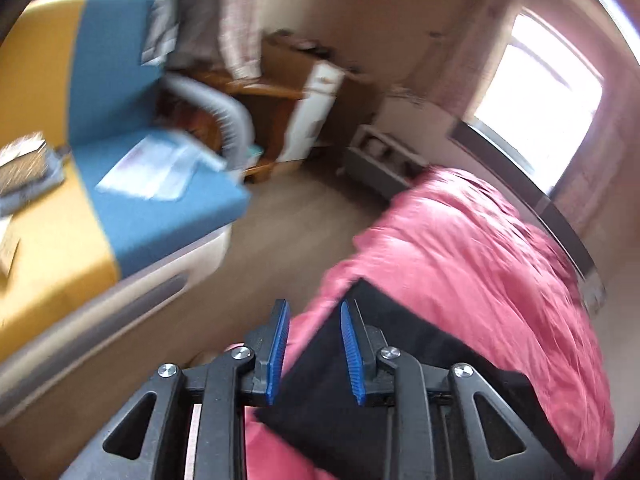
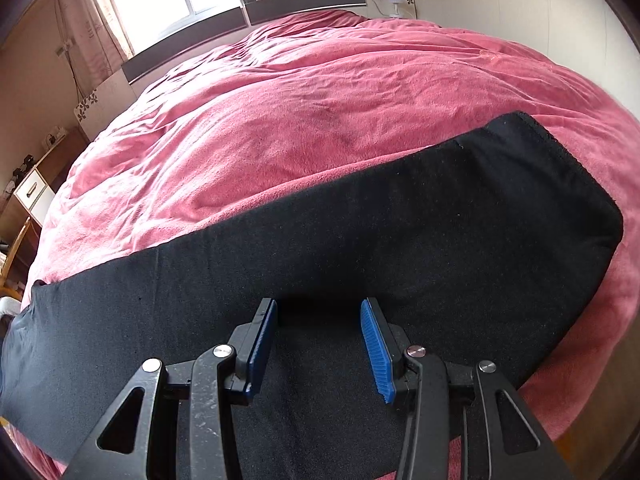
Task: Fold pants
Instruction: 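Open both tools and release the folded pants flat on the bed, then grasp the black pants leg end with the right tool and lift it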
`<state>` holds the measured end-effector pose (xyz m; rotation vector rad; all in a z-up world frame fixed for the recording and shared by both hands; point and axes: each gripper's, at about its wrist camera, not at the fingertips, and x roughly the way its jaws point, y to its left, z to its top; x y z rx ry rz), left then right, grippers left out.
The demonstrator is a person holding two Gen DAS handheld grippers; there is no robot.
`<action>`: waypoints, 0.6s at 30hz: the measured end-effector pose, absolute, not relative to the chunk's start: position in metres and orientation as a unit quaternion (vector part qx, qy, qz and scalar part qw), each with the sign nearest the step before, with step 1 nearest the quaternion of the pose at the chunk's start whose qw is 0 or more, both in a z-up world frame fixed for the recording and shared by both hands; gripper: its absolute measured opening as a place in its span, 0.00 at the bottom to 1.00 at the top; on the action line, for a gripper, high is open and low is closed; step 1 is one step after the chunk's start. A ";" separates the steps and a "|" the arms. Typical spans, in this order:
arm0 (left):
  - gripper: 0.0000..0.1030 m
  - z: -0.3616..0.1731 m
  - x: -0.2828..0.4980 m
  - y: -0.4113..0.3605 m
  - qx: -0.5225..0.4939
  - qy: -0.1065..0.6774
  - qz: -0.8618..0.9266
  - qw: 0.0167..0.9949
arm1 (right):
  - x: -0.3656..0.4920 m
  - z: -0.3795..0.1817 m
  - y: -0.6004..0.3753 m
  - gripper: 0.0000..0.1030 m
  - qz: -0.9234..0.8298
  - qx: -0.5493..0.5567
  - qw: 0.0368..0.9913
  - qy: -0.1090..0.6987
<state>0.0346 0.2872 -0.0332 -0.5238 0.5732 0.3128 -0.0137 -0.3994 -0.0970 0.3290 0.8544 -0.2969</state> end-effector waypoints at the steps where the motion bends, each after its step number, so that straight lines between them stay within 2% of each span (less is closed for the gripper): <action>1: 0.31 -0.030 0.041 0.269 -0.234 0.285 0.121 0.921 | -0.013 -0.097 -0.399 0.43 -0.143 0.158 0.886 0.411; 9: 0.32 -0.072 0.099 0.131 -0.094 0.370 -0.028 0.924 | -0.013 -0.097 -0.400 0.43 -0.142 0.157 0.887 0.411; 13: 0.32 -0.103 0.111 0.105 -0.042 0.401 -0.022 0.915 | -0.013 -0.097 -0.400 0.44 -0.142 0.157 0.887 0.411; 16: 0.39 -0.111 0.099 0.107 -0.017 0.384 -0.024 0.923 | -0.012 -0.098 -0.400 0.49 -0.135 0.162 0.887 0.412; 18: 0.50 -0.114 0.091 0.102 -0.002 0.374 -0.031 0.927 | -0.011 -0.099 -0.399 0.51 -0.133 0.161 0.886 0.414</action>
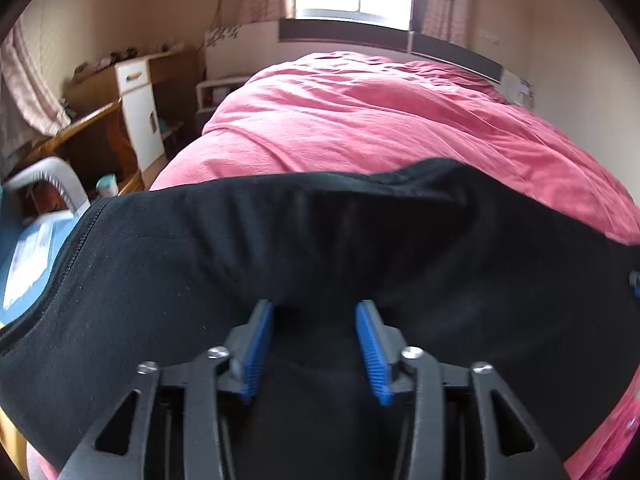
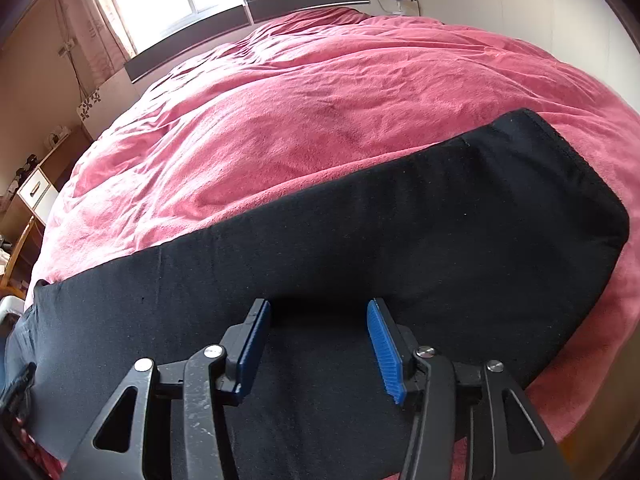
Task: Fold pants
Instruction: 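Grasp the black pants leg end with the right tool and lift it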
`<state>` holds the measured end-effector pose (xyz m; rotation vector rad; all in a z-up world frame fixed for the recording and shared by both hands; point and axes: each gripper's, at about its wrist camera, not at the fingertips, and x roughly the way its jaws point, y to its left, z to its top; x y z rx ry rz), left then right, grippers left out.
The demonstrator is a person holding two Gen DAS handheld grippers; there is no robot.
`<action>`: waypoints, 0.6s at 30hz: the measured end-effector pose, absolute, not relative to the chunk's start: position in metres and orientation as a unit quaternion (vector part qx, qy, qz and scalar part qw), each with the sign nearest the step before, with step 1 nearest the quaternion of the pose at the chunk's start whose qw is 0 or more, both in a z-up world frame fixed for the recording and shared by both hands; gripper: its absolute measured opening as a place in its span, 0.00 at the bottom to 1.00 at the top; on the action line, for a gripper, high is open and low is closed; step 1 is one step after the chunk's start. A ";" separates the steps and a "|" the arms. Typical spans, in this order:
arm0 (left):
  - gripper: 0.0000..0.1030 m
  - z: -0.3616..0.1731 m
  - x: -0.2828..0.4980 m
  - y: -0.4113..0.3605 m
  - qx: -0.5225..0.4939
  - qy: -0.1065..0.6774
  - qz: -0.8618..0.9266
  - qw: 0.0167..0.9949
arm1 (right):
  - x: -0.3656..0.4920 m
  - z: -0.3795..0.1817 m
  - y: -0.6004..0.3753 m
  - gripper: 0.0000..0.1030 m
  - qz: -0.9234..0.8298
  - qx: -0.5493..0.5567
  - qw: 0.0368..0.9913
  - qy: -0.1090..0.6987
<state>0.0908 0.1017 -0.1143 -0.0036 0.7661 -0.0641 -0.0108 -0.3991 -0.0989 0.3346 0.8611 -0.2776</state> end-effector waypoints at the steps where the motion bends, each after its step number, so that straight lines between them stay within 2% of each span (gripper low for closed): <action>1: 0.52 -0.115 0.093 0.098 0.007 0.370 -0.033 0.928 | -0.010 -0.099 -0.398 0.51 -0.134 0.159 0.885 0.415; 7: 0.55 -0.117 0.096 0.105 -0.009 0.369 -0.041 0.928 | -0.017 -0.089 -0.418 0.51 -0.157 0.174 0.886 0.400; 13: 0.55 -0.116 0.094 0.108 -0.017 0.368 -0.046 0.928 | -0.058 -0.066 -0.488 0.56 -0.299 0.187 0.870 0.344; 17: 0.55 -0.113 0.092 0.111 -0.029 0.372 -0.051 0.927 | -0.105 -0.032 -0.524 0.77 -0.354 0.245 0.868 0.246; 18: 0.55 -0.112 0.092 0.112 -0.035 0.373 -0.053 0.926 | -0.115 -0.031 -0.534 0.79 -0.361 0.275 0.861 0.231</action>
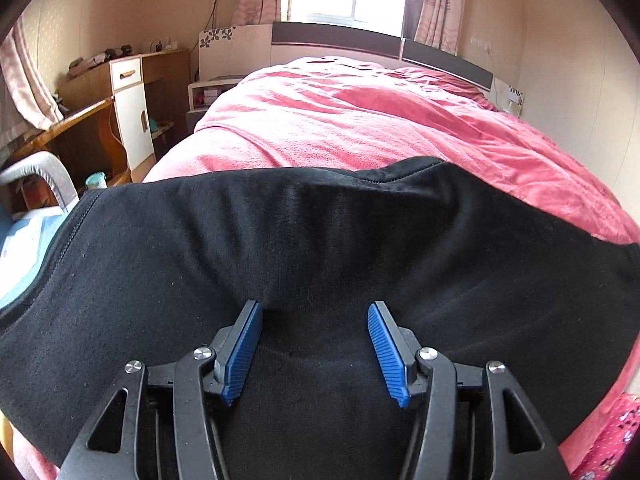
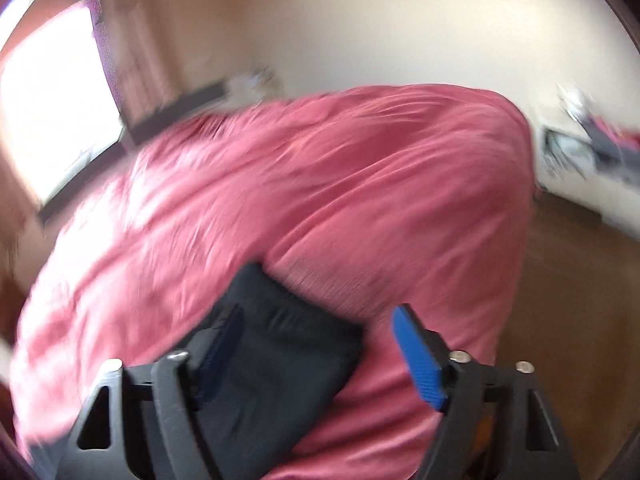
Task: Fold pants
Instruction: 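Grasp the black pants leg end with the right tool and lift it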
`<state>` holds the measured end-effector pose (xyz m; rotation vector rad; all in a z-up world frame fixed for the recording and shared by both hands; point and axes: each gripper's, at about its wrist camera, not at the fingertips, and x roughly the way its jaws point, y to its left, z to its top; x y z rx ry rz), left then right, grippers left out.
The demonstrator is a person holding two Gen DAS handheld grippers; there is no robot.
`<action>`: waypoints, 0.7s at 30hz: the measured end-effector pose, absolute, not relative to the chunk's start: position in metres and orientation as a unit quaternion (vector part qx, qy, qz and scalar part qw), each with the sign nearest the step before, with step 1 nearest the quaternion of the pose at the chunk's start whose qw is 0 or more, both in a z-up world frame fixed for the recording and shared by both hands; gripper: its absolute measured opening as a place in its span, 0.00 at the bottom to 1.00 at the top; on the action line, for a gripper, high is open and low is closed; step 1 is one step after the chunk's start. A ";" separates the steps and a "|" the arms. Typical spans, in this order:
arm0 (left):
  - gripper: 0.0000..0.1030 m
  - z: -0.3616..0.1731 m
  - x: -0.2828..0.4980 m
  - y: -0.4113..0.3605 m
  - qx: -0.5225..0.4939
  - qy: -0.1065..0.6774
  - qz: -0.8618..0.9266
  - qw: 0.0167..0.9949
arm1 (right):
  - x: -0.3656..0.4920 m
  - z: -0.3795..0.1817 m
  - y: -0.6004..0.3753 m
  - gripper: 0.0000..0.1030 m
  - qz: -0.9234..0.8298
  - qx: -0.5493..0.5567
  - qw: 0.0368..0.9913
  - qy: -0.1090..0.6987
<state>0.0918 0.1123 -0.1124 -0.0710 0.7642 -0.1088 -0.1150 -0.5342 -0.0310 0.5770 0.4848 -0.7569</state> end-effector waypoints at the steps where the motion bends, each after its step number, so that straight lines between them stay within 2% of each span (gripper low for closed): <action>1: 0.55 -0.111 0.091 0.114 -0.043 0.374 -0.055 0.925 | -0.124 -0.034 -0.545 0.79 -0.361 0.311 0.850 0.224; 7: 0.55 -0.100 0.082 0.116 -0.072 0.380 -0.065 0.920 | -0.142 -0.085 -0.572 0.78 -0.321 0.456 0.798 0.228; 16: 0.55 -0.099 0.076 0.111 -0.062 0.385 -0.066 0.918 | -0.126 -0.126 -0.569 0.75 -0.217 0.527 0.792 0.217; 19: 0.55 -0.100 0.076 0.111 -0.062 0.384 -0.064 0.919 | -0.117 -0.131 -0.574 0.65 -0.184 0.525 0.803 0.211; 21: 0.55 -0.100 0.076 0.110 -0.059 0.383 -0.063 0.919 | -0.110 -0.133 -0.572 0.52 -0.161 0.525 0.809 0.209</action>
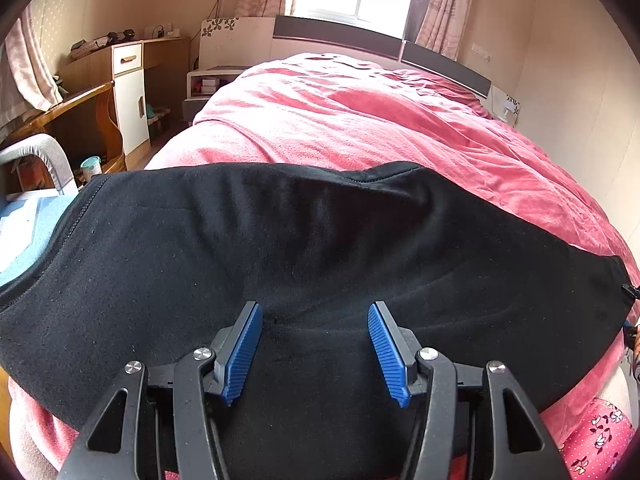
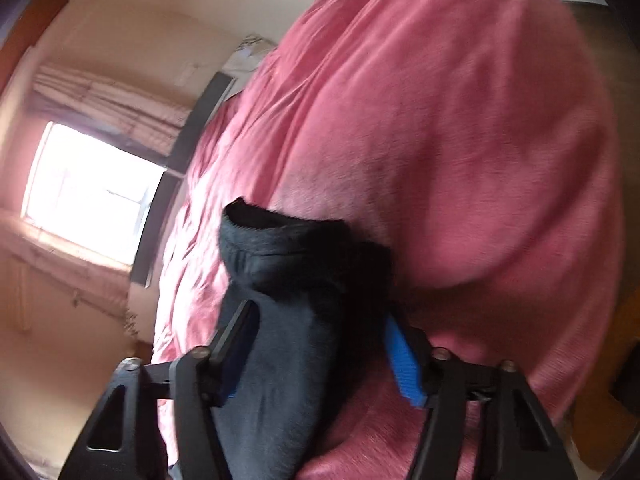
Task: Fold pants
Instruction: 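Grasp the black pants leg end with the right tool and lift it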
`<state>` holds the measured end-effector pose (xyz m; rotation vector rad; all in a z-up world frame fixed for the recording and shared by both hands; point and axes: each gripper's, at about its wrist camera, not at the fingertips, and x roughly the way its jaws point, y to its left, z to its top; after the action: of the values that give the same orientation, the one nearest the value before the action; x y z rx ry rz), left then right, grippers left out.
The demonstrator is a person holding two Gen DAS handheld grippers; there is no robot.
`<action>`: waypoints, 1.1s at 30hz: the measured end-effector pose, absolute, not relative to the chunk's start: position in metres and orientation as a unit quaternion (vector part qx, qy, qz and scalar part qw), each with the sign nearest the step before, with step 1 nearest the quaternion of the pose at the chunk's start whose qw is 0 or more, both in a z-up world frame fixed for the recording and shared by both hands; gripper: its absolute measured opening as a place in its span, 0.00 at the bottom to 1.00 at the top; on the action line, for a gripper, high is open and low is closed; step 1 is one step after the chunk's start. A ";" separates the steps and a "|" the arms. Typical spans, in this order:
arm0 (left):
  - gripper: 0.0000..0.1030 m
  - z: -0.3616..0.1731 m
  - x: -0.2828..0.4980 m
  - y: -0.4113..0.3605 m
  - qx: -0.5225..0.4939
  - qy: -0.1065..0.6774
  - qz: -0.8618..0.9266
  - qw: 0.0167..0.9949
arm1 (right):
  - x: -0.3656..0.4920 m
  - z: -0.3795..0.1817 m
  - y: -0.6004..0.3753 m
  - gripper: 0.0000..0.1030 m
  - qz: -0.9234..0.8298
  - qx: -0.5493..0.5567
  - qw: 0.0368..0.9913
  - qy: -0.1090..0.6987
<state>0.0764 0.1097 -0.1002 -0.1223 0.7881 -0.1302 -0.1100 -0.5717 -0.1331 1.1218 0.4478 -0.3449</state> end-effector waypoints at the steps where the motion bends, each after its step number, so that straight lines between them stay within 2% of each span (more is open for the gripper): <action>1: 0.55 -0.100 0.076 0.110 -0.058 0.383 -0.063 0.920 | -0.107 -0.133 -0.571 0.49 -0.155 0.525 0.810 0.212; 3: 0.55 -0.100 0.076 0.109 -0.058 0.382 -0.062 0.920 | -0.100 -0.134 -0.569 0.33 -0.145 0.531 0.806 0.217; 6: 0.55 -0.099 0.076 0.111 -0.056 0.382 -0.054 0.921 | -0.096 -0.132 -0.563 0.19 -0.142 0.528 0.808 0.218; 15: 0.55 -0.099 0.078 0.121 -0.067 0.380 -0.035 0.922 | -0.080 -0.091 -0.539 0.17 -0.171 0.463 0.838 0.233; 26: 0.55 -0.104 0.080 0.116 -0.035 0.391 -0.021 0.920 | -0.050 -0.026 -0.474 0.16 -0.205 0.325 0.886 0.259; 33: 0.55 -0.105 0.082 0.114 -0.034 0.393 -0.021 0.919 | -0.031 0.011 -0.397 0.16 -0.164 0.197 0.931 0.259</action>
<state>0.0823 0.1138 -0.1051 -0.0706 0.8073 -0.0434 -0.0313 -0.3975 0.0110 0.4029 0.5295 -0.3367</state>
